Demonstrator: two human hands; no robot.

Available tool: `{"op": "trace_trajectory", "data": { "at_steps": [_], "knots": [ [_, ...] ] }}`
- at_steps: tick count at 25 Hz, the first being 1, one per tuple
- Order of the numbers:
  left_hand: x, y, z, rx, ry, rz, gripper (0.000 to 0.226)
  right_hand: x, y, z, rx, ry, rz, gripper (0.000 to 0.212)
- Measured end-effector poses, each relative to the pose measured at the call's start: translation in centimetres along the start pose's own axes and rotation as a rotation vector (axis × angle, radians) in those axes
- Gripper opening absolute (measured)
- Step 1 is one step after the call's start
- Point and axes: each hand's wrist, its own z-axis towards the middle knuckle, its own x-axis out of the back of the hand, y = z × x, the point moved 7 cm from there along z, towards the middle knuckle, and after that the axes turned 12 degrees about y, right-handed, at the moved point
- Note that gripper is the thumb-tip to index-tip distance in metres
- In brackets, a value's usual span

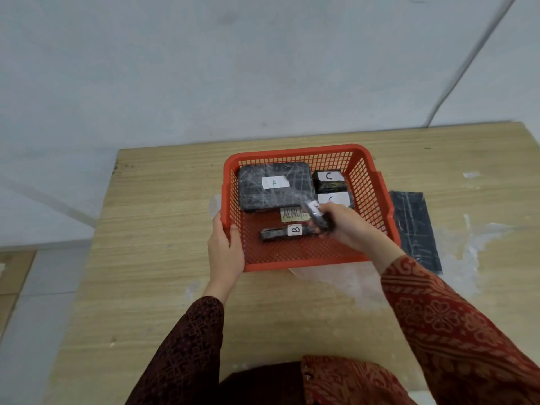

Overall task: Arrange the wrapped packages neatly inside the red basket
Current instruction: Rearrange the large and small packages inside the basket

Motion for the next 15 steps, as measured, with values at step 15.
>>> {"op": "trace_trajectory", "data": {
  "at_steps": [15],
  "knots": [
    [-0.2, -0.7, 0.1, 0.010, 0.021, -0.052, 0.020, 4.5, 0.0, 1.8, 0.727, 0.151, -1.773, 0.017]
  ]
}}
